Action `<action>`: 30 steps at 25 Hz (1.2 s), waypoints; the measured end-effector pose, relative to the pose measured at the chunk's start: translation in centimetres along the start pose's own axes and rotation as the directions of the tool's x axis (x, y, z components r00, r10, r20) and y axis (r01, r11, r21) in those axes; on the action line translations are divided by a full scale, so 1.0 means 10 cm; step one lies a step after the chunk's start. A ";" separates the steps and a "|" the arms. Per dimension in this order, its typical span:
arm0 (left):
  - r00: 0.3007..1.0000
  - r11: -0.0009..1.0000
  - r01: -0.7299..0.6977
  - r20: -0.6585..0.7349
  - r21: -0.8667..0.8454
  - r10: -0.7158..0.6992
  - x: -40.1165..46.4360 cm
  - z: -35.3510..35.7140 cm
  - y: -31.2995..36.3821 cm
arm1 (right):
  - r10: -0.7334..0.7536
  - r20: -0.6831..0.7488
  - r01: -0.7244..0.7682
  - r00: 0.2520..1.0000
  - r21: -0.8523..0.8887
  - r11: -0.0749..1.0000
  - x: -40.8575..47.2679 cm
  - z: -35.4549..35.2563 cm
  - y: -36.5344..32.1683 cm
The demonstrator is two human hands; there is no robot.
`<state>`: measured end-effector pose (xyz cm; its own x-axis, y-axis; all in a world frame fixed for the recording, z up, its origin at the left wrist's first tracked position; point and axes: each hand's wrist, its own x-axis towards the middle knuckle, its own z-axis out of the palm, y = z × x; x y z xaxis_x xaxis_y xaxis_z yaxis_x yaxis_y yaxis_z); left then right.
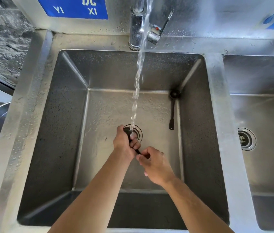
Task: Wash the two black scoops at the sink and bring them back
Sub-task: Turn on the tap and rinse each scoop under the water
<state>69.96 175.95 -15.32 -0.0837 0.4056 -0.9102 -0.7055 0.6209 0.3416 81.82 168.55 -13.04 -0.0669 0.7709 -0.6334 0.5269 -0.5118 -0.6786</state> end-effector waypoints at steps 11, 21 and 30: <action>0.972 1.000 -0.014 0.235 0.008 0.011 0.05 -0.09 -0.04 | 0.086 -0.043 -0.082 0.995 0.102 0.991 0.03 -0.01 0.11; 0.911 0.941 -0.339 0.245 -0.016 0.332 0.00 -0.16 -0.09 | 0.133 0.102 -0.161 0.986 0.349 0.923 -0.09 -0.04 0.03; 0.963 0.966 -0.232 0.165 0.111 0.213 0.03 -0.10 -0.05 | 0.131 0.143 -0.180 0.981 0.413 0.893 0.00 0.02 -0.11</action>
<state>69.58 175.11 -15.94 -0.1149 0.6331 -0.7655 -0.5845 0.5800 0.5675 81.05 169.00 -12.41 -0.1172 0.6351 -0.7635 0.1324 -0.7519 -0.6458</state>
